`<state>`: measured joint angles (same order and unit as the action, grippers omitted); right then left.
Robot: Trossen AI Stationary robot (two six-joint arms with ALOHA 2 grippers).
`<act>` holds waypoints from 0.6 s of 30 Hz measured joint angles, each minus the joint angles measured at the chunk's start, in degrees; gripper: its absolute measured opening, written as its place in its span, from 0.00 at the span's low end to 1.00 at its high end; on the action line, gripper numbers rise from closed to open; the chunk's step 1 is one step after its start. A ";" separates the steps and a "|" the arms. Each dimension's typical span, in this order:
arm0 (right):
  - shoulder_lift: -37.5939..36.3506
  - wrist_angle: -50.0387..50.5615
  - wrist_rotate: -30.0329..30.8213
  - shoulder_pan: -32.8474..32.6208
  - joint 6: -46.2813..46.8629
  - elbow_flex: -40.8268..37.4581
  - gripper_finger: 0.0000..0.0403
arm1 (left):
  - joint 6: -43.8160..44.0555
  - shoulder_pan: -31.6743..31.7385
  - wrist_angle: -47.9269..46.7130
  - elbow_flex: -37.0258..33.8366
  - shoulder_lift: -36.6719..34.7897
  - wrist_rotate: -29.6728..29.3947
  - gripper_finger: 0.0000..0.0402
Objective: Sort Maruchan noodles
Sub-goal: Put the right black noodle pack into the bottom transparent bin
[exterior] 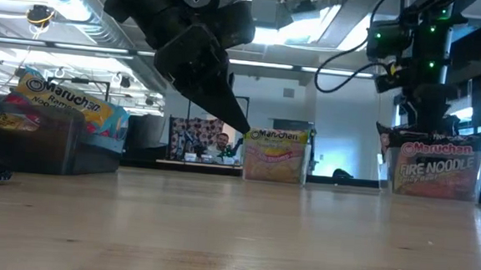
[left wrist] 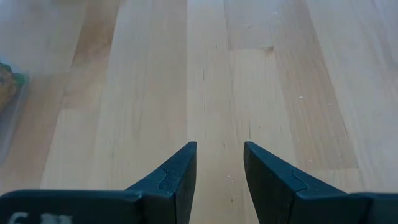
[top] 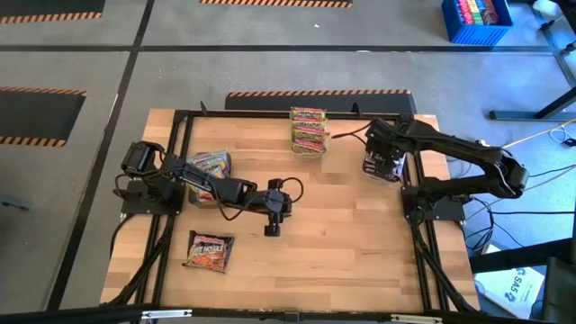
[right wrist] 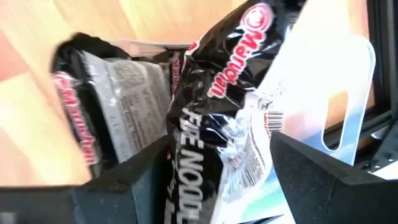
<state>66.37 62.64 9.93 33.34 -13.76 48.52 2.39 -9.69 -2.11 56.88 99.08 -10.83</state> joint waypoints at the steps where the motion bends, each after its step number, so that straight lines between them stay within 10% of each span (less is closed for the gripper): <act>1: 0.00 0.56 -0.34 0.01 0.49 0.48 0.63 | 0.00 0.00 0.00 0.00 0.01 0.00 0.32; 18: 0.52 4.30 2.34 0.00 2.16 0.06 0.50 | 0.29 0.02 0.00 0.00 0.01 0.00 0.32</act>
<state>66.89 66.95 12.27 33.34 -11.60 48.58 2.68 -9.67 -2.11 56.88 99.09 -10.83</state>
